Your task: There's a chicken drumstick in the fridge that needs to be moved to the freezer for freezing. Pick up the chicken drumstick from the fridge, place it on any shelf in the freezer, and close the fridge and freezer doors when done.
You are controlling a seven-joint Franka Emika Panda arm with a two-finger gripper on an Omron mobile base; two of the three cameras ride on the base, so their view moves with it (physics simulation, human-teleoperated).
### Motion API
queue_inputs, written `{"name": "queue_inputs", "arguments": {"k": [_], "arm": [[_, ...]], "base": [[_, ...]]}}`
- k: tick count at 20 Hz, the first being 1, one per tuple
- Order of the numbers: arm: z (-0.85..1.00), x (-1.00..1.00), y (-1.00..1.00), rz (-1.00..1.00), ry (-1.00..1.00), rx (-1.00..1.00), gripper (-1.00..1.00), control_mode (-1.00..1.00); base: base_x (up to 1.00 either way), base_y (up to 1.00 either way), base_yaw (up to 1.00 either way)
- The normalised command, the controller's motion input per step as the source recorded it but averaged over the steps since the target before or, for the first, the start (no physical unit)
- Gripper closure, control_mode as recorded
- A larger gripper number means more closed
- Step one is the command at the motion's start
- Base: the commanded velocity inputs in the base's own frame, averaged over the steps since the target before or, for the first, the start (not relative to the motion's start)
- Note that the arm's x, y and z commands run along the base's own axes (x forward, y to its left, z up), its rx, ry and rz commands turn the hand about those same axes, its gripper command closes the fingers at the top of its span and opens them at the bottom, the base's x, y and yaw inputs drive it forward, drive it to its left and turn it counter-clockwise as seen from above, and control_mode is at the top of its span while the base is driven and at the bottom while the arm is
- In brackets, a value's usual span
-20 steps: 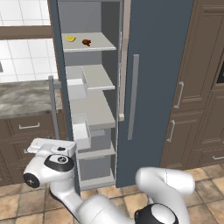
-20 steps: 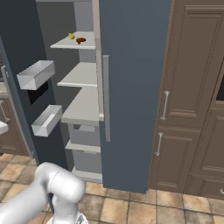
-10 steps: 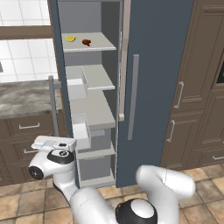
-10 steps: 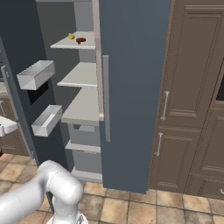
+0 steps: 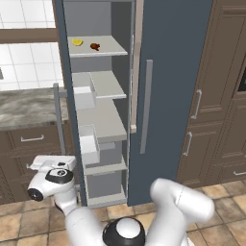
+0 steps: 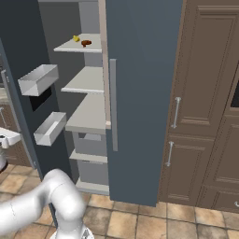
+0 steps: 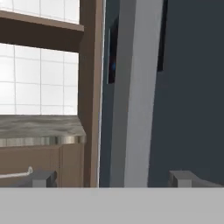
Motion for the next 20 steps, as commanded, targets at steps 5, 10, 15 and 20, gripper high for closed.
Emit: {"name": "queue_inputs", "arguments": {"k": [5, 10, 15, 20], "arm": [[-0.11, 0.46, 0.1, 0.0, 0.0, 0.0, -1.0, -1.0], [-0.02, 0.48, -0.21, 0.0, 0.01, 0.0, -1.0, -1.0], [0.0, 0.42, -0.82, 0.0, 0.01, 0.07, -1.0, -1.0], [0.0, 0.19, -1.0, 0.0, 0.0, 0.13, -1.0, -1.0]], "base": [[0.0, 0.0, 0.0], [0.0, 0.0, 0.0], [0.0, 0.0, 0.0], [0.0, 0.0, 0.0]]}}
